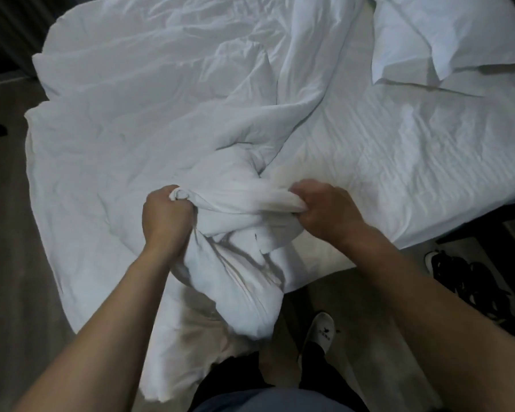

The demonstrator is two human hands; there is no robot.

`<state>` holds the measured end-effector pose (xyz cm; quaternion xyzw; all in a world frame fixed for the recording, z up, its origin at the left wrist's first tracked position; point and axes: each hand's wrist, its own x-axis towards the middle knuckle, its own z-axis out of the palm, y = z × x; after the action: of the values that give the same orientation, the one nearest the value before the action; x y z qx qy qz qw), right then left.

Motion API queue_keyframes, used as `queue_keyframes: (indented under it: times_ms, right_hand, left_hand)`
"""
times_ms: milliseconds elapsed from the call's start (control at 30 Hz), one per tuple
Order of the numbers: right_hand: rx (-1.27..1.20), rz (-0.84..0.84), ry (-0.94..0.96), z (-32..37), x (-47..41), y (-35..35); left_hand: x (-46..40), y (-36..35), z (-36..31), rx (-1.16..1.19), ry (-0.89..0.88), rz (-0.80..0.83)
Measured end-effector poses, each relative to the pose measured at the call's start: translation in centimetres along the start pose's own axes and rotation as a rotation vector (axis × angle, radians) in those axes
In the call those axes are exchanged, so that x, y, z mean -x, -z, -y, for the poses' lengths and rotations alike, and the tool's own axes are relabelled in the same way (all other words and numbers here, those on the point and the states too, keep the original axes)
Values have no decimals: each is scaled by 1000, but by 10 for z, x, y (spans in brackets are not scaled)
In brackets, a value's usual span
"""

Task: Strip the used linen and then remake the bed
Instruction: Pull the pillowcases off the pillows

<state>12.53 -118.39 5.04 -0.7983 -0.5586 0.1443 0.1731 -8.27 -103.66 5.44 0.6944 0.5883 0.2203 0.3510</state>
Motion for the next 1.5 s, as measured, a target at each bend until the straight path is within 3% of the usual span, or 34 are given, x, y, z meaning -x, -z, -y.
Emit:
queue_keyframes:
  times_ms: [67,133,267,333,433,567,633,667,767,867,900,1000,1133,1200,1267,1333,1433,1500]
  right_hand:
    - [29,-169,69,2,-11,48]
    - [-26,-358,11,-9,-14,82]
    - [-482,-651,-389,-34,-8,40]
    - [-625,-566,-625,-40,-6,-21]
    - [-575,-281,-778,-40,-4,-91]
    - [-267,-15,-616,-34,-27,-98]
    - [-217,-68,-514,-37,-40,-78]
    - [-219,-106,-478,-39,-43,-67]
    - [-117,-32,-332,-45,-39,-44]
    - [21,133,-135,-46,-26,-22]
    - [69,142,-69,-47,-25,-6]
    - [253,45,130,-49,-23,72]
    - [377,-403,223,-55,-10,171]
    - [199,-585,94,-60,-2,164]
    - [-193,-685,-114,-63,5,116]
    - [-440,-610,-240,-64,15,48]
    - [-438,-407,-305,-74,28,-36]
    - [-402,-365,-385,-93,25,-61]
  left_hand:
    - [-10,0,-18,-7,-107,-45]
    - [-10,0,-51,35,-252,-93]
    - [-2,-5,-96,178,-368,-104]
    - [4,-13,-89,222,-329,-81]
    - [4,-15,-57,261,-181,-30]
    - [-10,4,-17,342,77,-85]
    - [-19,14,-10,233,132,-109]
    - [-21,18,-12,81,109,-44]
    - [-8,6,-39,-454,-126,328]
    - [23,-44,-67,-772,-496,422]
    - [25,-61,-69,-825,-547,410]
    - [23,-81,-90,-584,-474,355]
    - [33,-73,-156,-190,-645,157]
    - [30,-66,-172,-31,-632,124]
    - [22,-69,-166,76,-576,145]
    - [20,-78,-147,86,-549,166]
    - [25,-98,-115,20,-438,176]
    - [31,-111,-106,-7,-348,184]
